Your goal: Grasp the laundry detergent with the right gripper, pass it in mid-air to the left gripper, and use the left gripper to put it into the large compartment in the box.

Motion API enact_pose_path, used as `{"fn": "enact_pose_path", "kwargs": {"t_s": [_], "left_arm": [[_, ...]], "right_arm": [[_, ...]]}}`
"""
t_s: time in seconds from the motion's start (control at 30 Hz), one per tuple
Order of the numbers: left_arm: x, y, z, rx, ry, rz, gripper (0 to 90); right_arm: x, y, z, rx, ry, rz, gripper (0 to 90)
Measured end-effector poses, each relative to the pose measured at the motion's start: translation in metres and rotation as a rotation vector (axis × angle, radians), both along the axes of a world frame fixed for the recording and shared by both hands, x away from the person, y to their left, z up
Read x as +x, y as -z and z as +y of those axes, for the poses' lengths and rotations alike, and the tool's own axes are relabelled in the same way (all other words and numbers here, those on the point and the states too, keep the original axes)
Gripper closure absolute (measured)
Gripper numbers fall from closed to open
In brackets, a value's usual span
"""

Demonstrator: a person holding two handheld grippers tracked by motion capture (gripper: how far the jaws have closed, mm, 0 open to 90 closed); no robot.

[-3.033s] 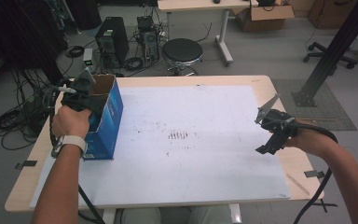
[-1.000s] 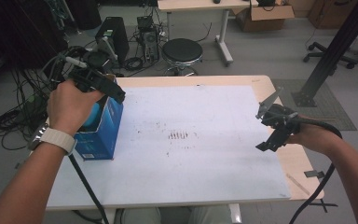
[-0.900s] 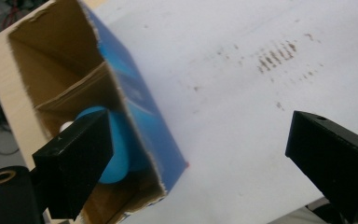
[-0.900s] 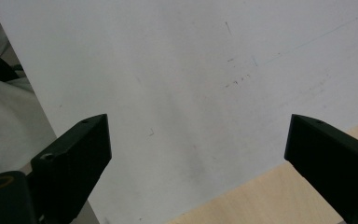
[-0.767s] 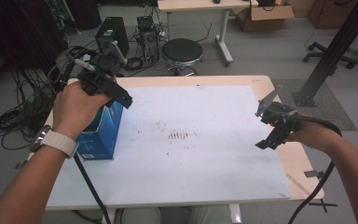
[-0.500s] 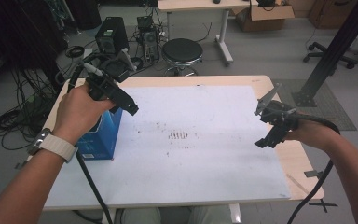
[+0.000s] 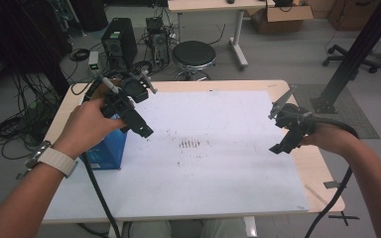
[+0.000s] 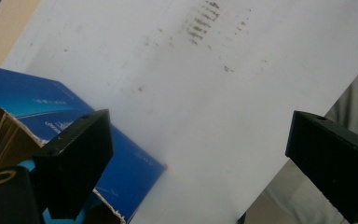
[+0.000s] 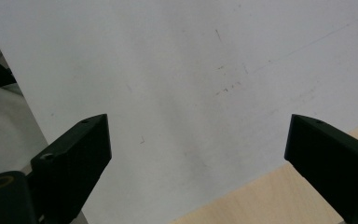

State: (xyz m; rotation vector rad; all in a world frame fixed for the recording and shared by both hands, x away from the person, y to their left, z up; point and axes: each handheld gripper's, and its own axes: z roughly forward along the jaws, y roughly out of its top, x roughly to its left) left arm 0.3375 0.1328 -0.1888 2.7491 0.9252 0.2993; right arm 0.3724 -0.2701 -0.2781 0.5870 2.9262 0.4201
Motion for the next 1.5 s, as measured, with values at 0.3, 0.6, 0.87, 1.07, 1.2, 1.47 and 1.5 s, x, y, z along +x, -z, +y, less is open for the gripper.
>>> {"fn": "enact_pose_path", "kwargs": {"t_s": [0.3, 0.6, 0.87, 1.07, 1.2, 1.47, 1.5], "left_arm": [[-0.004, 0.014, -0.007, 0.037, 0.122, 0.032, 8.2], [-0.007, 0.022, -0.01, 0.038, 0.188, 0.043, 8.4], [-0.008, 0.03, -0.01, 0.038, 0.222, 0.047, 8.5], [-0.006, 0.03, -0.011, 0.029, 0.237, 0.054, 8.4], [-0.004, 0.03, -0.012, 0.02, 0.245, 0.051, 8.3], [-0.003, 0.029, -0.011, 0.013, 0.247, 0.051, 8.3], [-0.002, 0.029, -0.011, 0.013, 0.247, 0.051, 8.3]], "right_arm": [[0.004, -0.001, 0.002, -0.001, 0.003, 0.005, 7.1], [0.005, -0.003, 0.005, -0.001, -0.001, 0.003, 7.1], [0.007, -0.003, 0.003, 0.003, 0.006, 0.002, 7.1], [0.009, -0.003, 0.004, 0.006, 0.008, 0.006, 7.1], [0.011, -0.004, 0.003, 0.008, 0.009, 0.003, 7.2], [0.013, -0.005, 0.006, 0.008, 0.003, 0.001, 7.2], [0.014, -0.005, 0.006, 0.006, 0.003, 0.003, 7.2]]}}
